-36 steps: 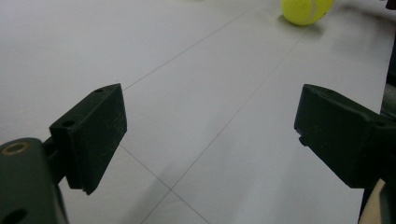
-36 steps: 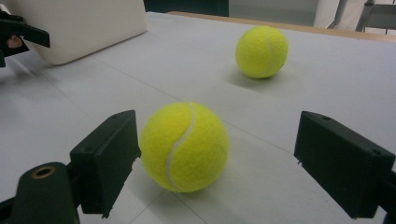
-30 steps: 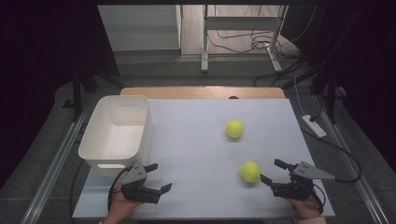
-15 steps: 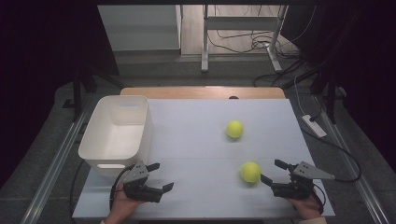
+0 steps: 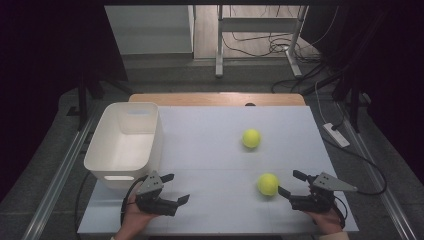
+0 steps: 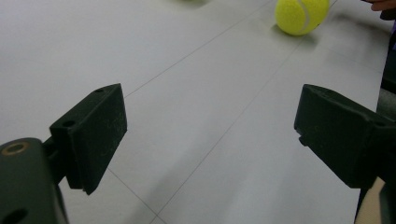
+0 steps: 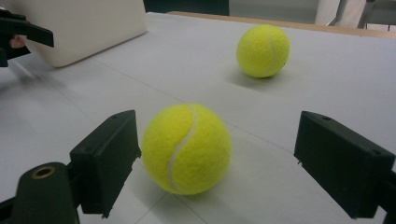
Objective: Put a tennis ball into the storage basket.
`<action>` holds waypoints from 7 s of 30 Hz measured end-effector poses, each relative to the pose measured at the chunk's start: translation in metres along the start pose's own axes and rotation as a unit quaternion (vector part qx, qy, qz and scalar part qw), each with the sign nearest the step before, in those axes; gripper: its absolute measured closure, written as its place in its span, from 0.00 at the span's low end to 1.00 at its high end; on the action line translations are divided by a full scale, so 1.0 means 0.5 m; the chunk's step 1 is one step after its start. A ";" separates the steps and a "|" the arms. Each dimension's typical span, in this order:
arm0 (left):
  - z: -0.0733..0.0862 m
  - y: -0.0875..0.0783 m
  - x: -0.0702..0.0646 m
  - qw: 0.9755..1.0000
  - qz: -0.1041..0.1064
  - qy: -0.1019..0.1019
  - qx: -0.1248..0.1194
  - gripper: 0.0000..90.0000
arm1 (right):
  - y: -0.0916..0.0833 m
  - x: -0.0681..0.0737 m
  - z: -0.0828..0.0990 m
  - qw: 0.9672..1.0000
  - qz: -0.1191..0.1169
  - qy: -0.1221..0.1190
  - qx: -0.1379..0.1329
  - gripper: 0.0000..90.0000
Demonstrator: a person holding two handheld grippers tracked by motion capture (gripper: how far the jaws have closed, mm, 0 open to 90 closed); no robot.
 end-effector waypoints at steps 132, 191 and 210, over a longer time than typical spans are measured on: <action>-0.236 0.310 0.006 0.998 0.028 0.005 0.061 0.10 | 0.000 -0.006 0.001 1.000 -0.002 -0.003 -0.004 0.16; -0.257 0.428 0.023 0.995 0.003 0.038 0.088 0.08 | -0.003 -0.010 0.001 1.000 0.003 0.001 -0.012 0.15; -0.257 0.468 0.043 0.996 -0.013 0.022 0.086 0.08 | 0.001 -0.016 0.002 1.000 -0.002 0.005 -0.015 0.15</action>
Point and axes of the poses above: each handheld gripper's, and its own axes: y roughly forward along the jaws, z roughly out of its underside, x roughly to its left, the point moved 7 cm from there along y, roughly forward along the jaws, and after that the axes turned 10 degrees about -x, right-handed, at the moved point
